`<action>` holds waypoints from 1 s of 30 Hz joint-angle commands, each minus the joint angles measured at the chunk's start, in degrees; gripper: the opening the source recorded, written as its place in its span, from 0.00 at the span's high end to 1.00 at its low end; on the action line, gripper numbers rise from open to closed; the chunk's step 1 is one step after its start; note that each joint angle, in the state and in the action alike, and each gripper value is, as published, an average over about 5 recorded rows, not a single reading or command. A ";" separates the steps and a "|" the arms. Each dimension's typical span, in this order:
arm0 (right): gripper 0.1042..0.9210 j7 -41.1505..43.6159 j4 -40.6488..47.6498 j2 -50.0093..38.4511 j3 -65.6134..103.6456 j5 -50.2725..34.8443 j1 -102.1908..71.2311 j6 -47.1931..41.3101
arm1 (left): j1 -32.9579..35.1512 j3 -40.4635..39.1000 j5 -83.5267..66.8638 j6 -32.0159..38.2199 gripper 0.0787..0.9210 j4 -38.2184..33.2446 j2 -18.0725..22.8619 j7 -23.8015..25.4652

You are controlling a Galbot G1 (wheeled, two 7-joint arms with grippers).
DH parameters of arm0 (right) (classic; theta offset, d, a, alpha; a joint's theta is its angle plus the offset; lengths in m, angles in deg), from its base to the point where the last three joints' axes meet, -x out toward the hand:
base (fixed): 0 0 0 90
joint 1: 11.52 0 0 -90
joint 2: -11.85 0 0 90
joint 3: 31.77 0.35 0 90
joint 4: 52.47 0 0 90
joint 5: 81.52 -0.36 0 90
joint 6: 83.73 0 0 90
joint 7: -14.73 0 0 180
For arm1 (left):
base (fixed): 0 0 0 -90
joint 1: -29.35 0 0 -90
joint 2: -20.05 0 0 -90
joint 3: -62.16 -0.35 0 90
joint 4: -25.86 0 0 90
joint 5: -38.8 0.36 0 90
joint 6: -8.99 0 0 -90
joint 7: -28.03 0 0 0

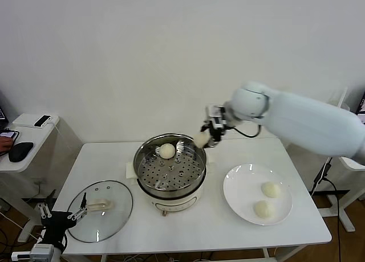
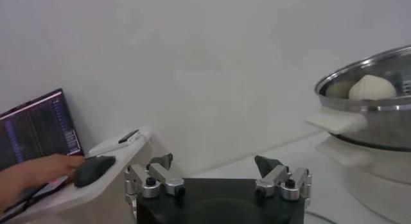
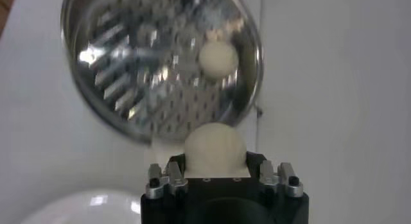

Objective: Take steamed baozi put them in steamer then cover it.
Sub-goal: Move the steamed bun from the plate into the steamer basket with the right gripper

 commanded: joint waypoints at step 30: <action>0.39 -6.35 18.08 25.60 -3.86 -5.48 -8.07 -7.01 | 0.13 1.69 -0.39 0.67 0.12 -0.57 0.65 -0.06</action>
